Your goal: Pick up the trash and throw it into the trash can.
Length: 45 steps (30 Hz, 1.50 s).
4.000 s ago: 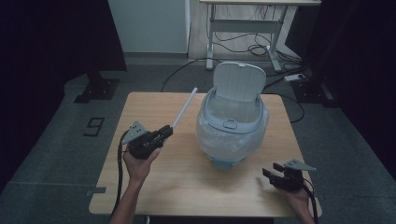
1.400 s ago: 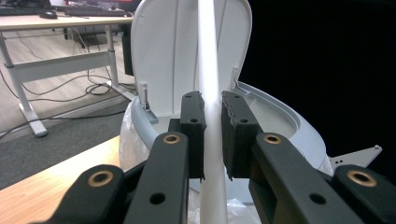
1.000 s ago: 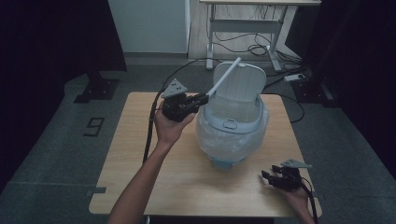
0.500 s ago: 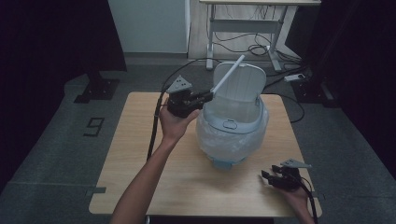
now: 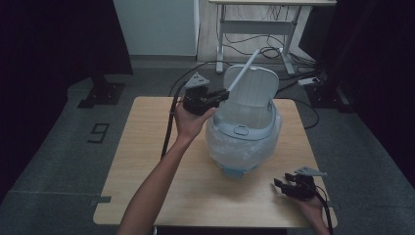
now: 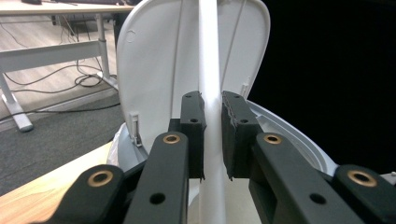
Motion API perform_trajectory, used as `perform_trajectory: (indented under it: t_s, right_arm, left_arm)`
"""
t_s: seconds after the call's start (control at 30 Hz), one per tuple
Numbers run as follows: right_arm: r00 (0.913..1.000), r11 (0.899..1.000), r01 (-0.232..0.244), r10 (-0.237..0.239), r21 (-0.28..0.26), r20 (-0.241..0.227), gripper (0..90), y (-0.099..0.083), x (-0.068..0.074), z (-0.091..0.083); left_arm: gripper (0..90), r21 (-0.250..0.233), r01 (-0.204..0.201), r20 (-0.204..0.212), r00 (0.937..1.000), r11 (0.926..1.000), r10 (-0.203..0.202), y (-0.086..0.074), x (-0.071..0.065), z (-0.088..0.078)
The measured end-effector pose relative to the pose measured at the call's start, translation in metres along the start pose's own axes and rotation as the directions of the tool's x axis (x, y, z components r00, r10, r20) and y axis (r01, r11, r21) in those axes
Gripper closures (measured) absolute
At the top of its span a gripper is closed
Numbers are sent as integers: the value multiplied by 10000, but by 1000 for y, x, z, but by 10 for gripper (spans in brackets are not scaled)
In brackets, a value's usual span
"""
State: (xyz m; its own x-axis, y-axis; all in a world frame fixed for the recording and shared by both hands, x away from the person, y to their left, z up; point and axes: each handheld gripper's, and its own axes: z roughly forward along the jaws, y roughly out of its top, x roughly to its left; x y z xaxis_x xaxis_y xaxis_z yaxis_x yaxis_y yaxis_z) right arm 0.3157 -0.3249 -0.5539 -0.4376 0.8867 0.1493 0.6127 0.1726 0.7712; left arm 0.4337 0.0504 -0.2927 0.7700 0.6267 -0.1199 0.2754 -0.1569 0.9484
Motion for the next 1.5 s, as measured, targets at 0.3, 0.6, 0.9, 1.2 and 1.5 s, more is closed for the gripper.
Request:
perform_trajectory:
  t_s: [0.3, 0.6, 0.9, 1.2, 1.5]
  right_arm:
    - [10000, 10000, -63, 63, -6, -48, 381, 0, 0, 0]
    - [10000, 10000, -29, 29, -5, -41, 380, 0, 0, 0]
    - [10000, 10000, -18, 18, -2, -53, 380, 0, 0, 0]
    - [10000, 10000, -3, 3, 7, -39, 380, 0, 0, 0]
    - [10000, 10000, -50, 50, 2, -82, 382, -1, -1, -1]
  left_arm:
    - [797, 68, 88, 103, 9999, 9999, -89, 13, -4, 14]
    - [769, 711, 668, 733, 9947, 9952, -720, 8, -3, 34]
    - [394, 881, 9, -339, 9994, 9961, 21, 0, -10, 29]
    - [278, 634, -56, 69, 10000, 9980, 51, -20, -8, -10]
    - [271, 869, -818, -497, 9950, 9928, 864, -58, -10, -46]
